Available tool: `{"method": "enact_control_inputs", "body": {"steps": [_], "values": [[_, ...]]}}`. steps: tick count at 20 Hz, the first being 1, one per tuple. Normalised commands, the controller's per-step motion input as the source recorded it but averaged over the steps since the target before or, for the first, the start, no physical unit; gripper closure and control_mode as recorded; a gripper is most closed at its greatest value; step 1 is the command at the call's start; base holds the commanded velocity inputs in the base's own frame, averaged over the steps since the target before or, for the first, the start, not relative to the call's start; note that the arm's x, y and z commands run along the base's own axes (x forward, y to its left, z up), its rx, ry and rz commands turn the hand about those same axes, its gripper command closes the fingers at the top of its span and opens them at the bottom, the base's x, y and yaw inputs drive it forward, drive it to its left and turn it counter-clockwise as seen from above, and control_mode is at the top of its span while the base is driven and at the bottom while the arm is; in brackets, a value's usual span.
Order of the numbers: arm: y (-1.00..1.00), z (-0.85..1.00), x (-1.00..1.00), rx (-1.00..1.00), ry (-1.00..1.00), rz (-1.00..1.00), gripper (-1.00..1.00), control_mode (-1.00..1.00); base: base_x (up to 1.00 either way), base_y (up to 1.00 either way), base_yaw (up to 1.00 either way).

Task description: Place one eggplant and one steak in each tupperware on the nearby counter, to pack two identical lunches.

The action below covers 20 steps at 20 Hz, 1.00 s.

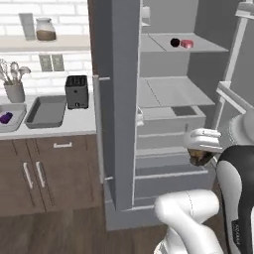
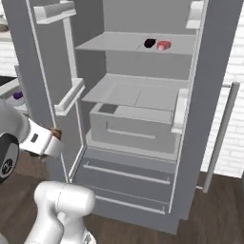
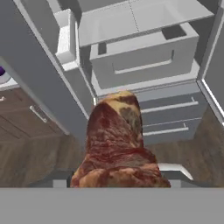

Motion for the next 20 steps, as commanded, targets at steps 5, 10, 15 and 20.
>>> {"method": "enact_control_inputs", "body": {"steps": [5, 10, 15, 20], "values": [[0.0, 0.0, 0.0, 0.0, 0.0, 0.0, 1.0, 1.0, -0.26, 0.92, 0.67], [0.0, 0.0, 0.0, 0.0, 0.0, 0.0, 1.0, 1.0, 0.77, 0.95, 0.39], [0.0, 0.0, 0.0, 0.0, 0.0, 0.0, 1.0, 1.0, 1.0, 0.83, 0.02], [0.0, 0.0, 0.0, 0.0, 0.0, 0.0, 1.0, 1.0, 1.0, 0.94, -0.2]]}}
